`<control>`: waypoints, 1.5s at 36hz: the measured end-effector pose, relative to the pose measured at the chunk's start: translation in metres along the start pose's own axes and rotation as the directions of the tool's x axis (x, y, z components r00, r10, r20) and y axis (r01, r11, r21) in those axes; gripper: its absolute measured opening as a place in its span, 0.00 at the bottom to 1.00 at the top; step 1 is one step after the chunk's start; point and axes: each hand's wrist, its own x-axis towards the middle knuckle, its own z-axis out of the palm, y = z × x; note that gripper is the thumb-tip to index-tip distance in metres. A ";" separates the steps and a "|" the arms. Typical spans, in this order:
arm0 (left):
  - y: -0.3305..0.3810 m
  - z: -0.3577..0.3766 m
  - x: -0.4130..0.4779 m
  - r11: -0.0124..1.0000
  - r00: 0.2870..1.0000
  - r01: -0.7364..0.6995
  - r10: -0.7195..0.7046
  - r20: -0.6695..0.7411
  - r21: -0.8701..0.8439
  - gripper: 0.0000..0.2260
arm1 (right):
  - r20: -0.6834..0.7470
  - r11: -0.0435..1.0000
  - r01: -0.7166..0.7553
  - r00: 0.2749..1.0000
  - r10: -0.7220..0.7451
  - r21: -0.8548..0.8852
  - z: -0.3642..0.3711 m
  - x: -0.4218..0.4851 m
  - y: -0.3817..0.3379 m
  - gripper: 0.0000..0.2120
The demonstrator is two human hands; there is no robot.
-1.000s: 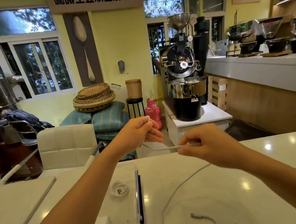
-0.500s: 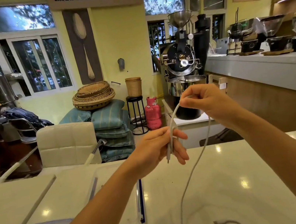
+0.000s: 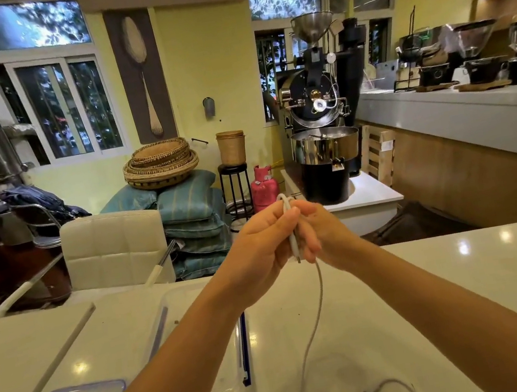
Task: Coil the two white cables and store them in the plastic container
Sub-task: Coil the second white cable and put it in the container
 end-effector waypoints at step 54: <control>-0.008 0.006 -0.021 0.970 0.970 0.163 -0.191 0.152 0.183 0.13 | -0.006 0.869 0.153 0.984 -0.177 -0.470 -0.058 0.007 -0.056 0.10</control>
